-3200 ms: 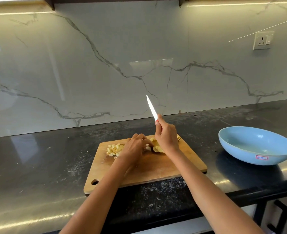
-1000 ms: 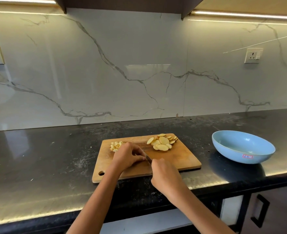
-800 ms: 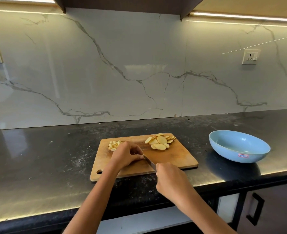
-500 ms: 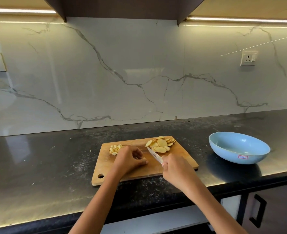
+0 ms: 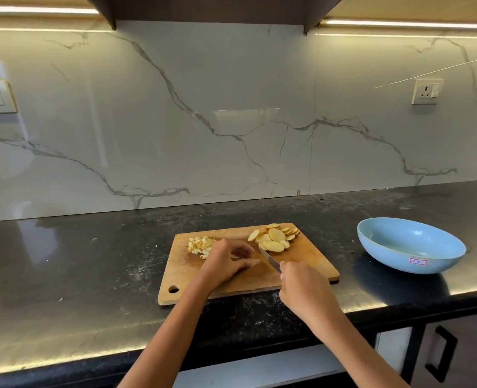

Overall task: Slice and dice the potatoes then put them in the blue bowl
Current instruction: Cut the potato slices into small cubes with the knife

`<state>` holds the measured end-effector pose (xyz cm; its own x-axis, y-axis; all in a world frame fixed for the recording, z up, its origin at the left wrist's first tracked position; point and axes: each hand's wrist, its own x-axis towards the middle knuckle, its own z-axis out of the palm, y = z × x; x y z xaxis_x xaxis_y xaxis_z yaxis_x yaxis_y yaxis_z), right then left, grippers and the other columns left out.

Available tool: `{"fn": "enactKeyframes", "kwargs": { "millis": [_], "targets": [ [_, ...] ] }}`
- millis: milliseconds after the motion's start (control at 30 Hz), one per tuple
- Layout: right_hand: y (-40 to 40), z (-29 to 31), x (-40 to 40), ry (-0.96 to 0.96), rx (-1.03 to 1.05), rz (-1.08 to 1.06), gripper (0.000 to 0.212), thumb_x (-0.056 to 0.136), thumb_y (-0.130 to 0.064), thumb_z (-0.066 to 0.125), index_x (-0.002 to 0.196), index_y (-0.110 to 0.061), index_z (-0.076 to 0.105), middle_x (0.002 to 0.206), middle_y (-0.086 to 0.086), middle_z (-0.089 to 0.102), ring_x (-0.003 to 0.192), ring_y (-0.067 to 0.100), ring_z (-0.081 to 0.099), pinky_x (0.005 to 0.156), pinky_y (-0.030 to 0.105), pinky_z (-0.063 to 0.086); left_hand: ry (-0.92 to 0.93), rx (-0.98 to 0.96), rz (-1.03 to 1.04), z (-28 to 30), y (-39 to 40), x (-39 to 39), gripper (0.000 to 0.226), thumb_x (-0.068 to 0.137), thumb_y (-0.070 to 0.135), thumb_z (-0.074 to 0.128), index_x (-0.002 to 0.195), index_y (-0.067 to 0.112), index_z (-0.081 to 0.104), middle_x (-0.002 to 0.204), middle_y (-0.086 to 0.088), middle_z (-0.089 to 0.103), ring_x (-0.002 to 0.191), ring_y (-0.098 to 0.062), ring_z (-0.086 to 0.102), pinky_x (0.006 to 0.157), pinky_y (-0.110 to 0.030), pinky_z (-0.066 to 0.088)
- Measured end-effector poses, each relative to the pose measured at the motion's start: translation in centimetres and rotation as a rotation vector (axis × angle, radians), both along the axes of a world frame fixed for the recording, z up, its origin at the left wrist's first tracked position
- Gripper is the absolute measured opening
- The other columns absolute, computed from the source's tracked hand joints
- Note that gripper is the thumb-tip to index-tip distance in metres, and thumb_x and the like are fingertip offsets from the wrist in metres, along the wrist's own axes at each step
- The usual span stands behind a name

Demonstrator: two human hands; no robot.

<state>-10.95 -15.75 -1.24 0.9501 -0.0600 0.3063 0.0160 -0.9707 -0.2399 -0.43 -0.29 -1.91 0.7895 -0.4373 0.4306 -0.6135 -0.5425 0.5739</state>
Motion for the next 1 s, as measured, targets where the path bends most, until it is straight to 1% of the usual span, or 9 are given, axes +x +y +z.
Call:
{"fn": "enactKeyframes", "kwargs": {
  "millis": [100,167,333,433,533,633,700,833,1000],
  "targets": [
    [0.6,-0.1,-0.4,0.011,-0.037,-0.008,0.013,0.094,-0.012,0.046,0.1,-0.014,0.057,0.081,0.0,0.054,0.068,0.015,0.047,0.044,0.018,0.023,-0.029,-0.006,0.058,-0.1,-0.1,-0.1,0.026,0.074,0.025,0.076,0.096,0.012,0.071,0.089,0.001,0.07,0.074,0.0,0.06,0.07,-0.008,0.05],
    [0.8,-0.1,-0.6,0.003,-0.052,0.002,0.013,0.094,-0.012,0.046,0.102,-0.014,0.057,0.09,0.002,0.061,0.069,0.016,0.048,0.044,0.018,0.021,-0.04,0.013,0.047,-0.1,-0.2,-0.2,0.025,0.074,0.023,0.077,0.096,0.01,0.071,0.09,-0.001,0.071,0.074,-0.001,0.06,0.067,-0.004,0.047],
    [0.4,0.5,-0.4,-0.046,-0.054,0.013,0.016,0.096,-0.016,0.046,0.107,-0.015,0.058,0.096,0.002,0.064,0.083,0.016,0.063,0.055,0.021,0.035,-0.046,0.024,0.003,0.2,-0.6,-0.3,0.019,0.078,0.01,0.072,0.097,0.009,0.071,0.095,-0.001,0.071,0.078,-0.002,0.061,0.074,-0.005,0.047],
    [0.7,0.4,-0.4,-0.026,-0.062,0.032,0.015,0.095,-0.014,0.047,0.106,-0.015,0.058,0.094,0.002,0.064,0.082,0.017,0.062,0.057,0.023,0.035,-0.041,0.024,-0.017,0.2,-0.7,-0.2,0.018,0.079,0.005,0.07,0.096,0.01,0.072,0.092,0.003,0.069,0.077,0.003,0.059,0.075,-0.004,0.046],
    [1.0,0.3,-0.5,-0.011,-0.08,0.034,0.014,0.094,-0.012,0.047,0.104,-0.014,0.057,0.092,0.002,0.062,0.079,0.017,0.059,0.057,0.024,0.034,-0.049,0.024,0.002,0.0,-0.6,0.0,0.016,0.078,0.006,0.071,0.093,0.011,0.072,0.09,0.0,0.07,0.077,0.0,0.061,0.077,-0.01,0.05],
    [1.2,0.3,-0.5,0.007,-0.084,0.04,0.013,0.094,-0.01,0.047,0.103,-0.012,0.057,0.088,0.002,0.059,0.069,0.016,0.049,0.051,0.02,0.03,-0.052,0.017,0.007,0.0,-0.6,0.1,0.013,0.076,0.007,0.073,0.089,0.011,0.072,0.083,0.005,0.068,0.072,0.001,0.059,0.072,-0.008,0.049],
    [1.5,0.6,-0.2,0.039,-0.08,0.061,0.013,0.094,-0.008,0.048,0.103,-0.011,0.057,0.095,0.004,0.061,0.073,0.017,0.052,0.051,0.019,0.03,-0.044,0.013,0.014,0.1,-0.6,0.1,0.012,0.075,0.007,0.074,0.086,0.011,0.072,0.08,0.005,0.067,0.07,0.003,0.058,0.068,-0.006,0.047],
    [1.7,1.0,-0.3,0.048,-0.092,0.093,0.017,0.093,-0.007,0.048,0.108,-0.01,0.055,0.105,0.006,0.061,0.091,0.02,0.06,0.064,0.024,0.036,-0.03,0.002,0.025,0.0,-0.6,0.2,0.012,0.074,0.005,0.075,0.084,0.011,0.072,0.08,0.005,0.068,0.069,0.005,0.058,0.066,-0.005,0.045],
    [1.7,0.2,-2.2,-0.023,-0.141,0.102,0.019,0.096,-0.007,0.044,0.113,-0.011,0.054,0.105,0.004,0.058,0.089,0.017,0.061,0.062,0.022,0.036,-0.024,0.014,0.038,0.0,-0.7,0.2,0.013,0.074,0.006,0.075,0.085,0.013,0.072,0.078,0.008,0.065,0.071,0.001,0.059,0.066,-0.006,0.047]
  ]
}}
